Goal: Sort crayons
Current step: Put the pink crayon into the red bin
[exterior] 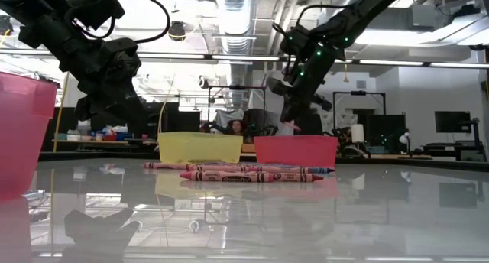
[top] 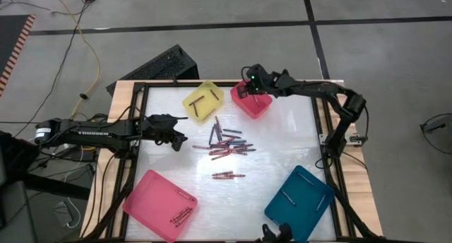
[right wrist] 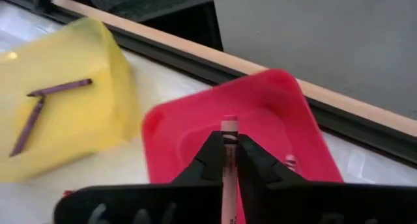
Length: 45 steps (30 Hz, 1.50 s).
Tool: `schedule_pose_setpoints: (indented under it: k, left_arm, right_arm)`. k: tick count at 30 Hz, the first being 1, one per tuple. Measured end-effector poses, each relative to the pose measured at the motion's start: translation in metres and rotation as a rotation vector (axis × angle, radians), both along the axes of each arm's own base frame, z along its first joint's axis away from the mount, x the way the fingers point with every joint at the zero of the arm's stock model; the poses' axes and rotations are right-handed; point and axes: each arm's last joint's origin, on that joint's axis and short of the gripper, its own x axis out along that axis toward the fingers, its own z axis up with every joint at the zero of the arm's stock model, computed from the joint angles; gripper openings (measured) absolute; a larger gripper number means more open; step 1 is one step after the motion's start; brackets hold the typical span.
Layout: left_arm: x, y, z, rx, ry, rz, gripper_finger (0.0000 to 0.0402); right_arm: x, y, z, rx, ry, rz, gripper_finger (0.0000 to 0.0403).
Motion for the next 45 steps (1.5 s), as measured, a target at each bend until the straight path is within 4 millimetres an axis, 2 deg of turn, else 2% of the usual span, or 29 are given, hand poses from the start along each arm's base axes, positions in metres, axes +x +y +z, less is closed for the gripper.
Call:
schedule_pose_setpoints:
  k: [6,10,13,18,23,26,29,35,40,45]
  left_arm:
    - [0.000,0.000,0.000,0.013,0.004,-0.004,0.0133]
    - [0.000,0.000,0.000,0.018,0.004,-0.008,0.0133]
    - [0.000,0.000,0.000,0.021,0.005,-0.010,0.0133]
    - [0.000,0.000,0.000,0.039,0.009,-0.022,0.0133]
    - [0.000,0.000,0.000,0.040,0.009,-0.022,0.0133]
    - [0.000,0.000,0.000,0.040,0.007,-0.022,0.0133]
    - [0.000,0.000,0.000,0.040,0.006,-0.022,0.0133]
    - [0.000,0.000,0.000,0.039,0.005,-0.022,0.0133]
    - [0.000,0.000,0.000,0.038,0.005,-0.022,0.0133]
    - [0.000,0.000,0.000,0.037,0.005,-0.022,0.0133]
  right_arm:
    - [-0.003,0.002,0.002,0.010,0.019,0.005,0.0067]
    - [-0.008,0.007,0.014,0.023,-0.023,0.045,0.0077]
    - [-0.008,0.017,0.030,0.030,-0.089,0.158,0.0078]
    - [0.002,0.057,0.051,0.028,-0.160,0.443,0.0078]
    - [0.024,0.121,0.052,0.009,-0.147,0.707,0.0078]
    - [0.037,0.161,0.046,-0.025,-0.115,0.849,0.0078]
    - [0.046,0.197,0.036,-0.068,-0.067,0.919,0.0079]
    - [0.065,0.253,0.012,-0.144,-0.051,1.054,0.0079]
    - [0.076,0.280,-0.014,-0.140,-0.033,1.125,0.0076]
    - [0.086,0.292,-0.033,-0.123,0.012,1.152,0.0075]
